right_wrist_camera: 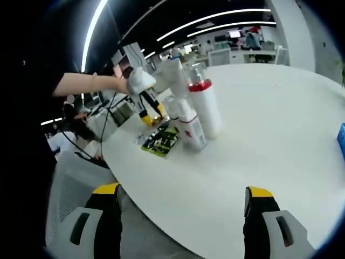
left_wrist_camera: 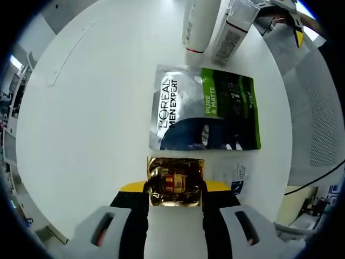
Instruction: Arrange the skincare products in the storage area until every visible bottle or jar stands upright without overlapping.
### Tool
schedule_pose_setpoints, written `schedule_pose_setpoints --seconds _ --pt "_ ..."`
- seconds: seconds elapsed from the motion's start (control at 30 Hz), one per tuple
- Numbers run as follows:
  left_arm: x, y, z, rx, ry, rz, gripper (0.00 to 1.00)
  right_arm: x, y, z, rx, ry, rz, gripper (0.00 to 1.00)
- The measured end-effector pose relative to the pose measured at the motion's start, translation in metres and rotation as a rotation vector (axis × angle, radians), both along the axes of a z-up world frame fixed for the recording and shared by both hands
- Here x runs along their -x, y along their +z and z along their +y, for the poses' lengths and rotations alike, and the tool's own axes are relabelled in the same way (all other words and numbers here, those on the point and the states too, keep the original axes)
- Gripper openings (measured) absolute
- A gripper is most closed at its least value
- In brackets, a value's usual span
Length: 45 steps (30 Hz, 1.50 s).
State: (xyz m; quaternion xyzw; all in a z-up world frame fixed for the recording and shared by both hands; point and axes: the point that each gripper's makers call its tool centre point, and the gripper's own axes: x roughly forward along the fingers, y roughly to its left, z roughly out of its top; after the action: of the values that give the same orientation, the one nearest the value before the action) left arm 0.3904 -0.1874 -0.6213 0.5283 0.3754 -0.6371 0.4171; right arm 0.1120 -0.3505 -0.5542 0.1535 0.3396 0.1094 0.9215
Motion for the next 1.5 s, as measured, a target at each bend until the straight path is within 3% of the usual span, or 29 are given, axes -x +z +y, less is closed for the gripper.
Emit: schedule_pose_setpoints --seconds 0.17,0.97,1.27,1.5 --pt "-0.002 -0.006 0.000 -0.010 -0.011 -0.008 0.34 0.000 0.000 0.001 -0.001 -0.002 0.001 0.99" --pt "0.000 -0.001 0.003 -0.011 0.008 -0.002 0.38 0.001 -0.001 0.000 0.000 0.000 0.005 0.99" --pt "-0.003 0.012 0.002 0.018 0.046 -0.017 0.42 0.001 -0.002 0.001 0.006 0.010 0.009 0.99" --pt "-0.015 0.029 0.007 0.080 0.141 -0.043 0.54 0.002 -0.003 0.004 0.017 0.027 0.017 0.99"
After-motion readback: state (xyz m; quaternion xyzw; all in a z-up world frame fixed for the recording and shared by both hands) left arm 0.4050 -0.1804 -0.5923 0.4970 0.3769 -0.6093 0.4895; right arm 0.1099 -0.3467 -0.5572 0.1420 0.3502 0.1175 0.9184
